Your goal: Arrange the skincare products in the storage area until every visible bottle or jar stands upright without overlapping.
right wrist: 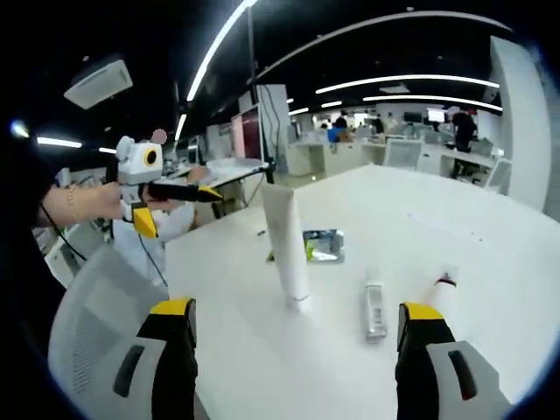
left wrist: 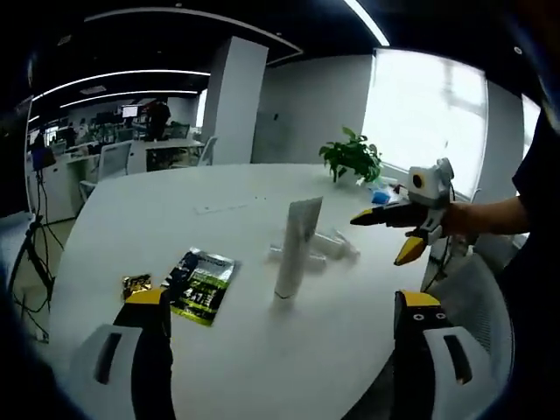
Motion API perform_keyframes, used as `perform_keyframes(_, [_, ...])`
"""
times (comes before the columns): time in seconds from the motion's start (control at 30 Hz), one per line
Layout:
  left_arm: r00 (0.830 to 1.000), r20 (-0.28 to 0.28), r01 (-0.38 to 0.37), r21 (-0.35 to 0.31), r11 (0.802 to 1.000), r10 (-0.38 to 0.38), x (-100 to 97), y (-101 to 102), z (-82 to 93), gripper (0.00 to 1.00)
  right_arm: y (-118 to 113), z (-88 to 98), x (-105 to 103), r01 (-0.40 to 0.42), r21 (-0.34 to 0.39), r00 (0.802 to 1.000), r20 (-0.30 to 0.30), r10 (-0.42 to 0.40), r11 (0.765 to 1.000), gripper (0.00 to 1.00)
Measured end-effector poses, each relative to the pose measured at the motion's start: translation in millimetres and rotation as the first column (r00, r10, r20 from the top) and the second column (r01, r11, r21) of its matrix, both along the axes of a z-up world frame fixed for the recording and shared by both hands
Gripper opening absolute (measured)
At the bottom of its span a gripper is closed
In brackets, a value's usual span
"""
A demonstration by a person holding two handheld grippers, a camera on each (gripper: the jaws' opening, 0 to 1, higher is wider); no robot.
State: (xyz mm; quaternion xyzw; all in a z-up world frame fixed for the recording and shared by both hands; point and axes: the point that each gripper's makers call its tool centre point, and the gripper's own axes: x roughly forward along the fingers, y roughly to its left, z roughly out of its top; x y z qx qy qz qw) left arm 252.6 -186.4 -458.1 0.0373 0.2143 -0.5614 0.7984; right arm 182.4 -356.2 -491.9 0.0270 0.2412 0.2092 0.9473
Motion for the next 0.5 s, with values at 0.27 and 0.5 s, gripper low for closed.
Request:
perform_keyframes(0.27, [0.999, -0.018, -0.05, -0.004, 0.999, 0.05, -10.0, 11.4, -6.7, 0.99, -9.0, -5.3, -20.6, 0.046, -0.004, 0.999, -0.014, -0.046, 0.999, 0.99])
perform_keyframes(0.5, [0.996, -0.041, -0.077, -0.01, 0.997, 0.076, -15.9, 19.3, -9.3, 0.99, -7.2, -3.7, -36.6, 0.077, -0.008, 0.997, -0.005, -0.078, 0.997, 0.99])
